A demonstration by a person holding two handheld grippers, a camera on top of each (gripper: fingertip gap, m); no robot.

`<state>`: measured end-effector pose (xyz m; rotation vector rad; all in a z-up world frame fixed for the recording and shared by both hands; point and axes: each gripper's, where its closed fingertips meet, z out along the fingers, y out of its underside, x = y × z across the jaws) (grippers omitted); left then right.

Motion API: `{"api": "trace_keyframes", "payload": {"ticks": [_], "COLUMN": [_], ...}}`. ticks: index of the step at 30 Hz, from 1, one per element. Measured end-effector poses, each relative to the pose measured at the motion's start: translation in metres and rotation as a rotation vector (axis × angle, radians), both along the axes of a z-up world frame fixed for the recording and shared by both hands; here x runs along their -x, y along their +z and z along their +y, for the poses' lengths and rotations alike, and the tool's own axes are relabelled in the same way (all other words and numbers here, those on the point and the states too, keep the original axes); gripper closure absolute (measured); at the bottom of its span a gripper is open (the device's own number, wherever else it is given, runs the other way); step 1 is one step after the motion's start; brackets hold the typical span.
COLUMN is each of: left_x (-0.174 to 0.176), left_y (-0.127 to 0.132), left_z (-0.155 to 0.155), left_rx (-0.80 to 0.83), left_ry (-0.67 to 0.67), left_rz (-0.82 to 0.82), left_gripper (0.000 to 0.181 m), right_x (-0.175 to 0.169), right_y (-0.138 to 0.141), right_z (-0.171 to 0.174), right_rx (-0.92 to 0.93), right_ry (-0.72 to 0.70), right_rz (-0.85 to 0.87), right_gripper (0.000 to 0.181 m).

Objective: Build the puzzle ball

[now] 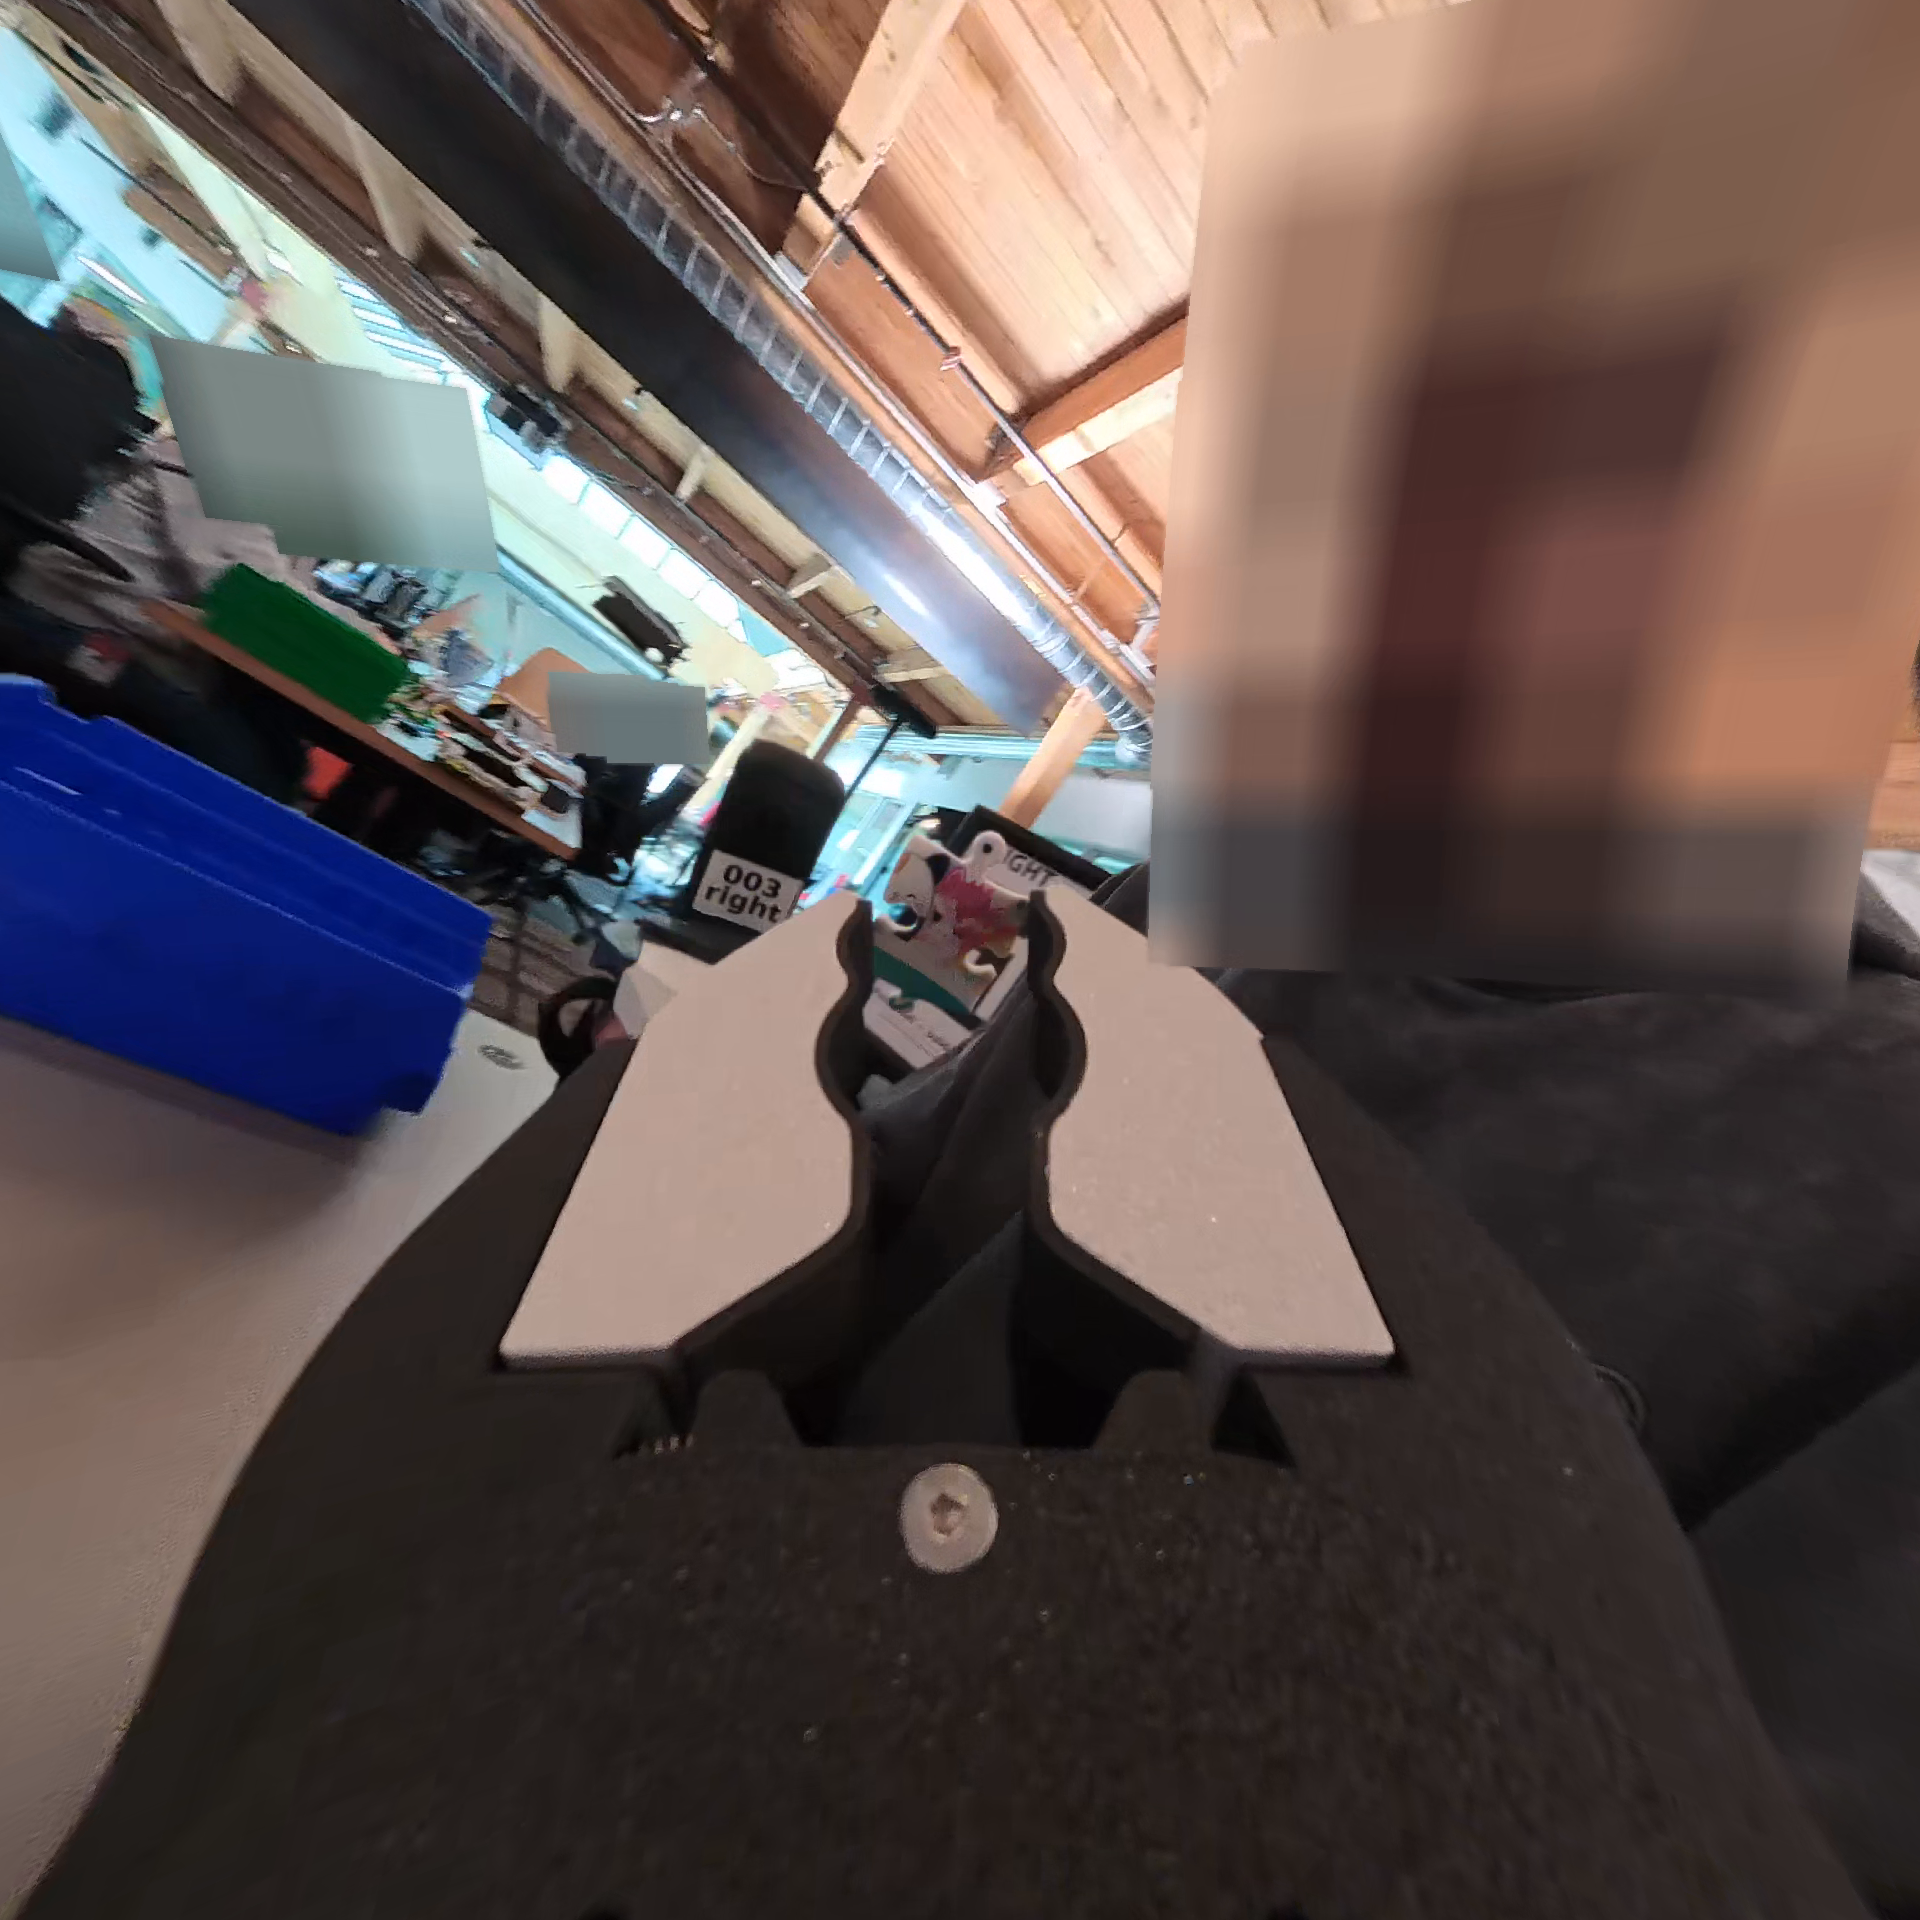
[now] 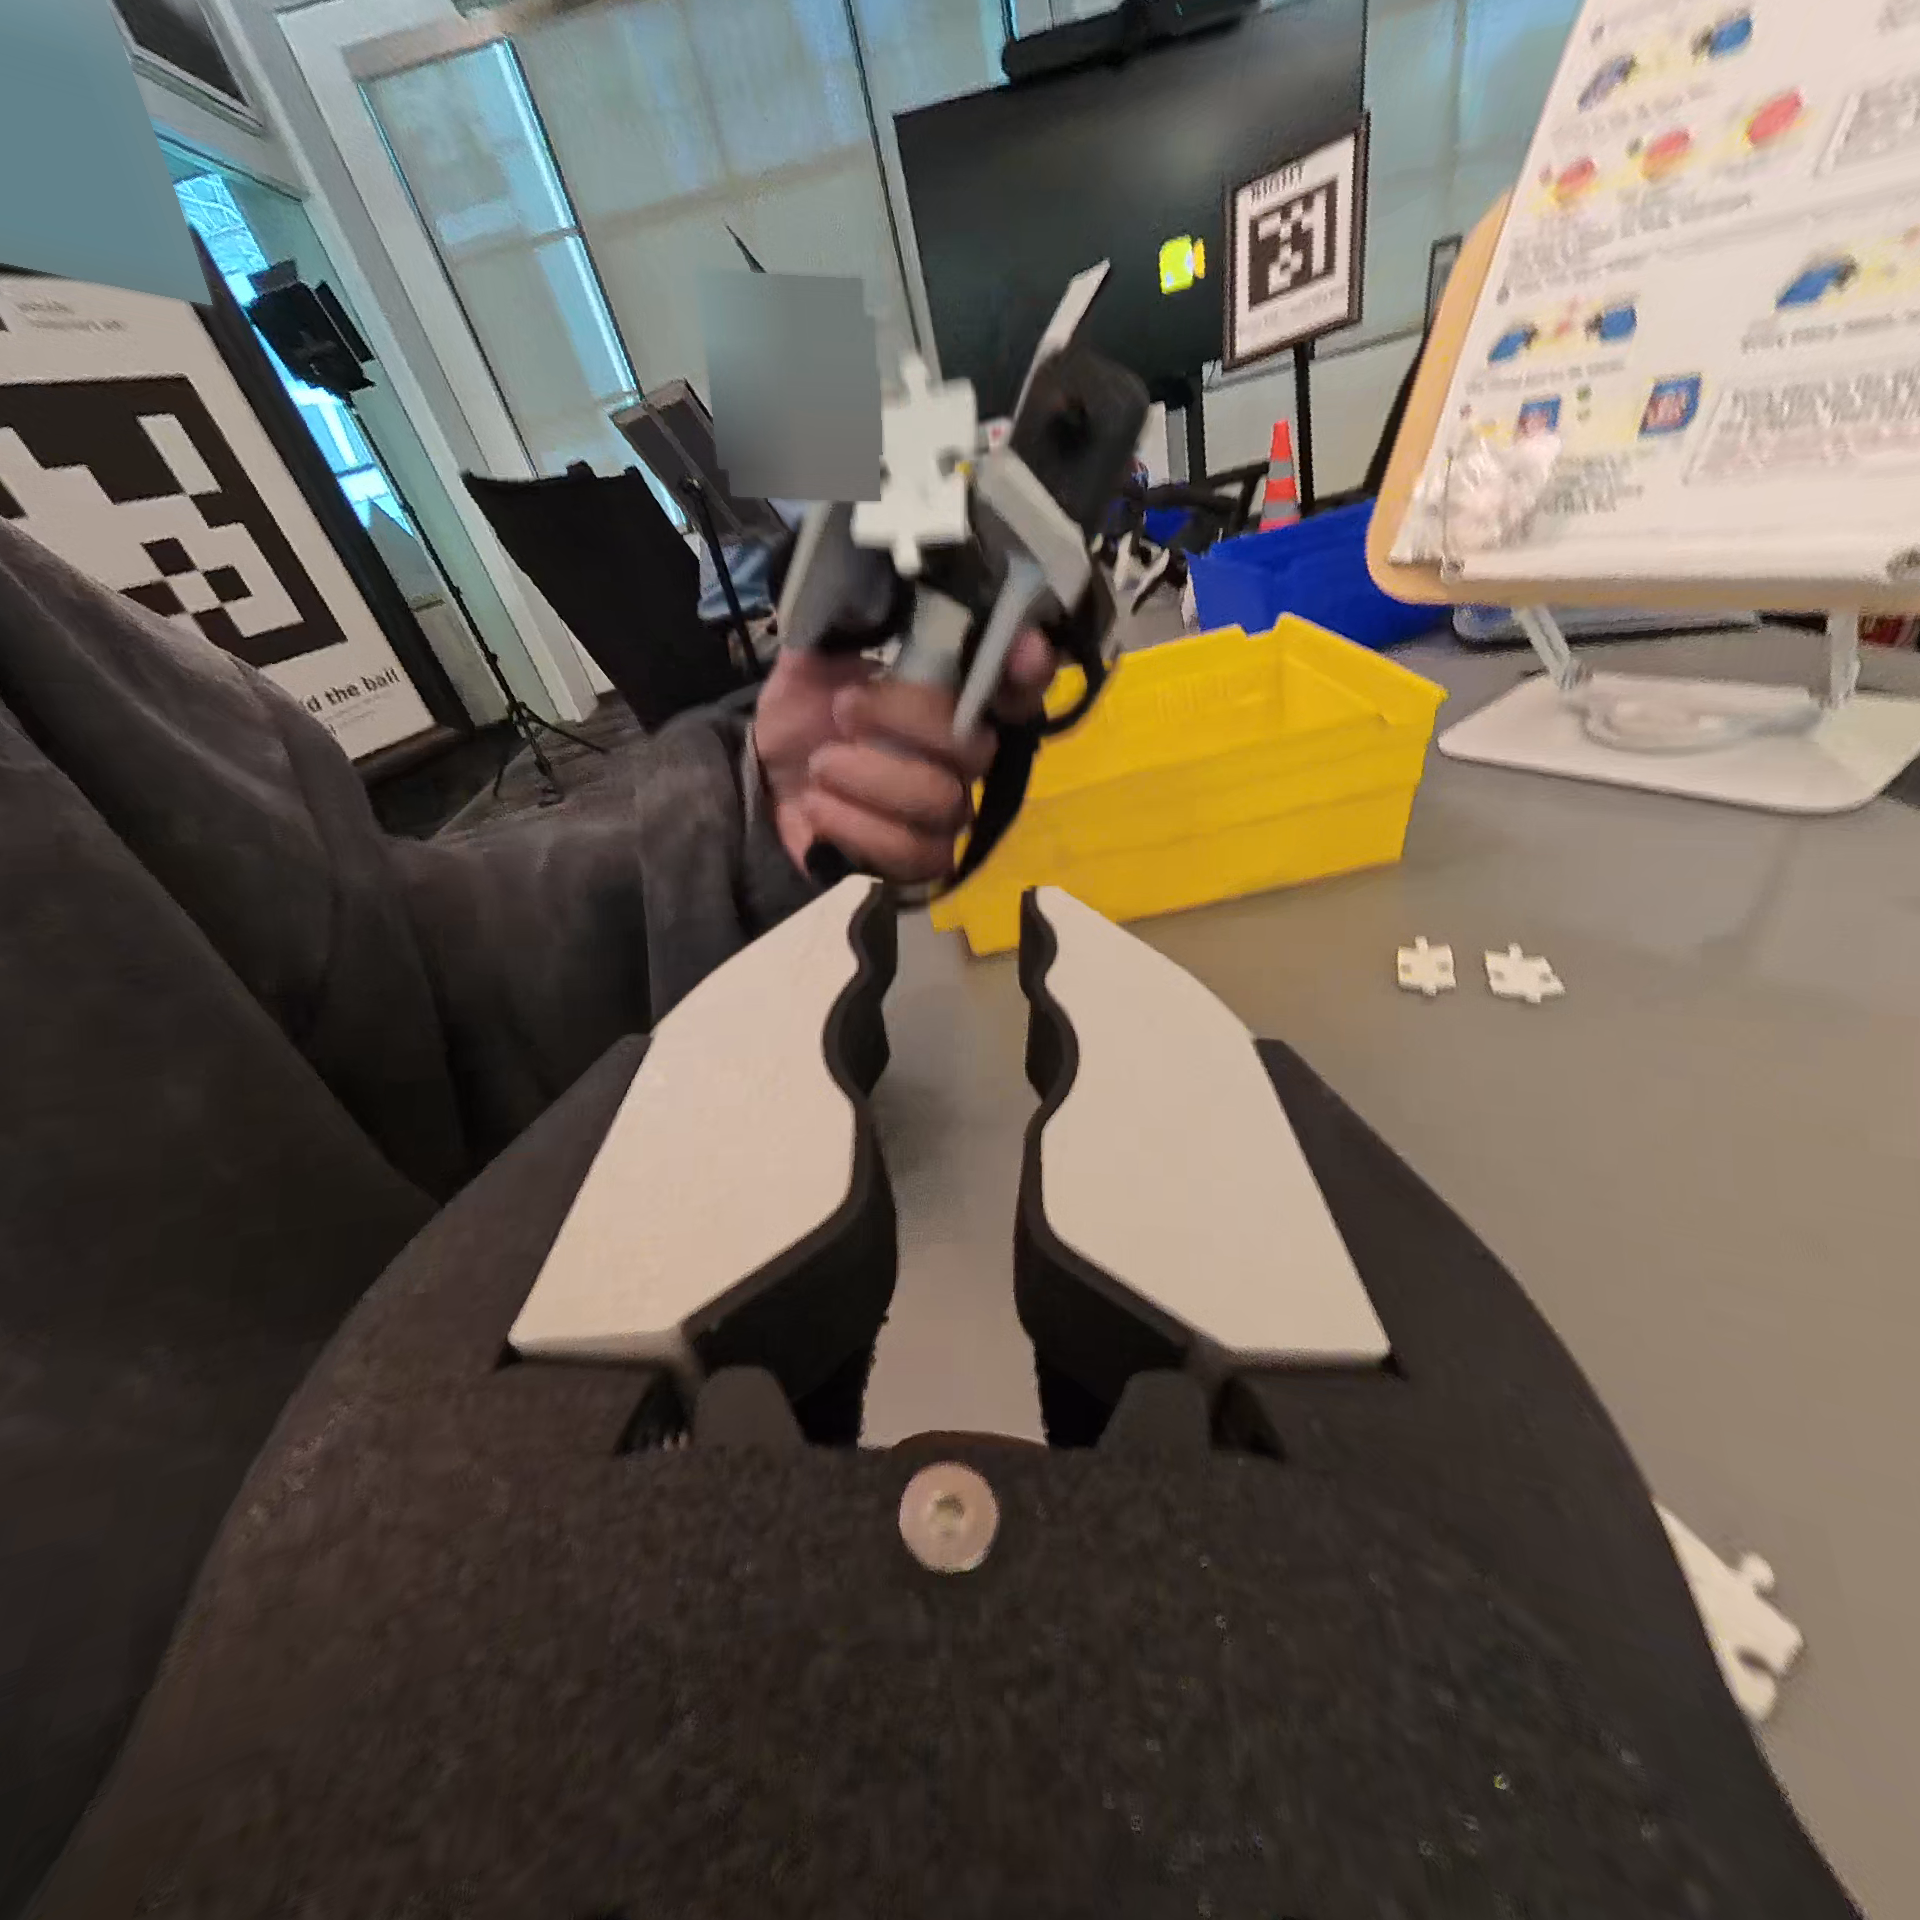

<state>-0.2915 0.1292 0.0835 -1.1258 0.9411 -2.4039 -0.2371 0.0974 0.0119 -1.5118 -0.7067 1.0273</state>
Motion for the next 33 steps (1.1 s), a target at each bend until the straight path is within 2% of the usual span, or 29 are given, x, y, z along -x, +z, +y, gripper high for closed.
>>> {"api": "trace_keyframes", "payload": {"ticks": [5, 11, 16, 20, 23, 27, 30, 33], "left_x": [-0.024, -0.03, -0.031, -0.037, -0.04, -0.038, -0.03, -0.017], "left_y": [-0.018, -0.021, -0.028, -0.04, -0.053, -0.085, -0.125, -0.145], "left_z": [-0.019, -0.032, -0.038, -0.039, -0.031, -0.002, 0.01, 0.008], "left_rx": [0.054, 0.064, 0.046, 0.036, 0.046, 0.016, -0.067, -0.114], "left_ry": [-0.091, -0.149, -0.183, -0.171, -0.131, 0.062, 0.228, 0.354], "left_rz": [-0.043, -0.102, -0.097, -0.044, 0.02, 0.22, 0.46, 0.561], "left_gripper": [0.153, 0.154, 0.154, 0.154, 0.155, 0.152, 0.15, 0.15], "right_x": [0.02, 0.024, 0.031, 0.027, 0.017, -0.008, -0.048, -0.079], "right_y": [0.025, 0.027, 0.023, 0.009, -0.005, -0.028, -0.063, -0.103], "right_z": [-0.002, -0.007, -0.016, -0.016, -0.011, 0.008, 0.048, 0.091], "right_rx": [0.092, 0.345, 0.435, 0.477, 0.51, 0.546, 0.618, 0.73], "right_ry": [0.081, 0.271, 0.364, 0.337, 0.282, 0.144, -0.1, -0.279], "right_rz": [0.18, 0.464, 0.541, 0.541, 0.533, 0.486, 0.387, 0.2], "right_gripper": [0.162, 0.165, 0.177, 0.177, 0.179, 0.179, 0.179, 0.179]}}
